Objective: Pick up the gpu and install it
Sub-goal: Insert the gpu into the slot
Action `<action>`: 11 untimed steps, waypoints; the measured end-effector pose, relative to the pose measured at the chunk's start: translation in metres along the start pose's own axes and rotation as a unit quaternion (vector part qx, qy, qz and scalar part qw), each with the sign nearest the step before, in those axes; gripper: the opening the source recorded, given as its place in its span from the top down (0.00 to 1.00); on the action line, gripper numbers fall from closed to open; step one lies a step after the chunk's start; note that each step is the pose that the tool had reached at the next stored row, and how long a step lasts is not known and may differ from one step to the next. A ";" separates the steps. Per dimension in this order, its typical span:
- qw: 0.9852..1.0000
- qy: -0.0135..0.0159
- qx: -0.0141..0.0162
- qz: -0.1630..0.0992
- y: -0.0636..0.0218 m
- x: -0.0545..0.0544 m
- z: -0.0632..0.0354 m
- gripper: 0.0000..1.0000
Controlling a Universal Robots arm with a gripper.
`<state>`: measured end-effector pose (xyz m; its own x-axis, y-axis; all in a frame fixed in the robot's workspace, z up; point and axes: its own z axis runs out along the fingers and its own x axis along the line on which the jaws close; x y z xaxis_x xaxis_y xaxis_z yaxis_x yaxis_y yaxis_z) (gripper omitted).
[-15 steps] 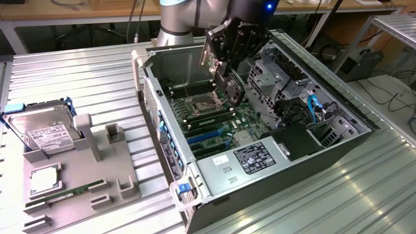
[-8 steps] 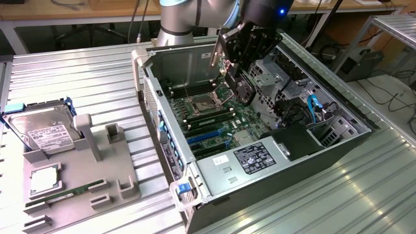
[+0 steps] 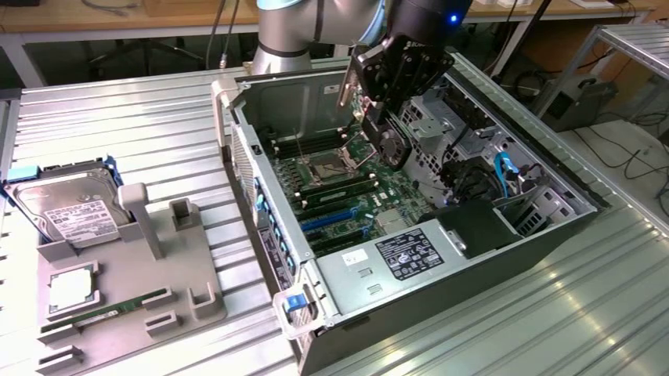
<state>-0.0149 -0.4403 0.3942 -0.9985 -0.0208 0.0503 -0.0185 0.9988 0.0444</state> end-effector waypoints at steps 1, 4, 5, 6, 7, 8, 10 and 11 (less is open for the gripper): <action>1.000 0.000 0.000 0.000 0.0000 0.000 0.0000 0.74; 1.000 0.000 0.000 0.000 0.0000 0.000 0.0000 0.74; 1.000 0.000 0.000 0.000 0.0000 0.000 0.0000 0.74; 1.000 0.000 0.000 0.000 0.0000 0.000 0.0001 0.74; 1.000 0.000 0.000 -0.001 -0.0001 0.000 0.0002 0.74; 1.000 0.001 0.000 -0.014 -0.0001 0.000 0.0003 0.74; 0.999 0.002 0.002 -0.038 -0.0001 0.000 0.0005 0.74; 0.999 0.002 0.002 -0.051 -0.0001 0.000 0.0005 0.74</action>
<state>-0.0149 -0.4403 0.3936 -0.9911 -0.1232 0.0498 -0.1210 0.9916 0.0453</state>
